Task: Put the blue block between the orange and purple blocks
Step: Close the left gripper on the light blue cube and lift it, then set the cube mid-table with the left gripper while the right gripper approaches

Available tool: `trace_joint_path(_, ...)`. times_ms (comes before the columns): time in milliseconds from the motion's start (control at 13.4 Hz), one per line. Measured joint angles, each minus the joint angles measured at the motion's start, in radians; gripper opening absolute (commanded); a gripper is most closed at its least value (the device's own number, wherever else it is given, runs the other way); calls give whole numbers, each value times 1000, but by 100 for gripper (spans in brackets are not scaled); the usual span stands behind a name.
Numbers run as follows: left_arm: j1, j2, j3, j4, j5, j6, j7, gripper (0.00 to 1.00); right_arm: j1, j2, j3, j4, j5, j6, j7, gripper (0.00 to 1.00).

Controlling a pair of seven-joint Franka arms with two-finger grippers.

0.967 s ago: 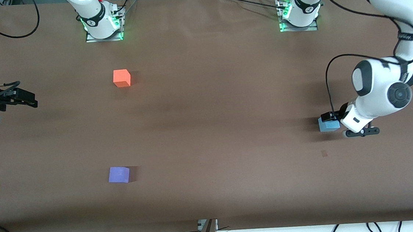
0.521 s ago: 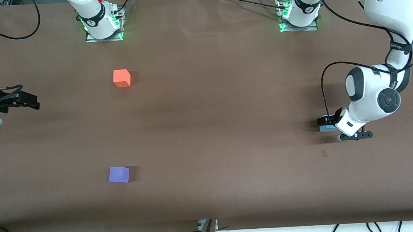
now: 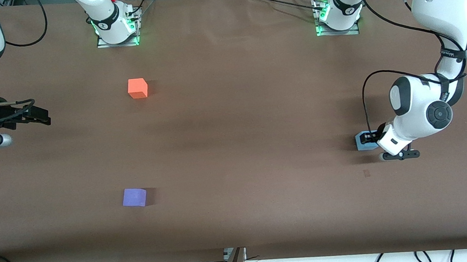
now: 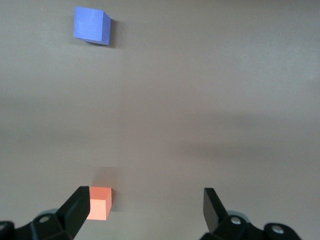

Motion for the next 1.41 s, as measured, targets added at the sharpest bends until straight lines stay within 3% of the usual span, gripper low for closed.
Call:
trace_joint_path(223, -14, -20, -133, 105, -43, -126, -115, 0, 0, 4, 0, 0, 0, 0, 0, 100)
trace_joint_path(372, -48, -23, -236, 157, -45, -141, -248, 0, 1, 8, 0, 0, 0, 0, 0, 100)
trace_joint_path(595, -253, 69, -265, 296, -46, -128, -486, 0, 1, 10, 0, 0, 0, 0, 0, 100)
trace_joint_path(819, -480, 245, -173, 469, -46, -25, -631, 21, 1, 10, -1, 0, -7, 0, 0, 100)
trace_joint_path(967, -605, 320, -69, 510, -46, 30, -647, 28, 1, 10, -2, 0, -19, 1, 0, 100)
trace_joint_path(1042, -648, 343, -32, 521, -46, 44, -649, 37, 1, 11, -2, 0, -21, 1, 0, 100)
trace_joint_path(1116, -670, 356, -13, 529, -46, 53, -650, 85, 1, 11, -2, 0, -21, 2, 0, 100)
trace_joint_path(1191, -676, 358, -5, 535, -46, 54, -650, 100, 1, 12, -2, 0, -21, 2, 0, 100)
trace_joint_path(1414, -656, 351, 10, 565, -46, 53, -650, 100, 1, 17, -2, 0, -21, 1, 0, 100)
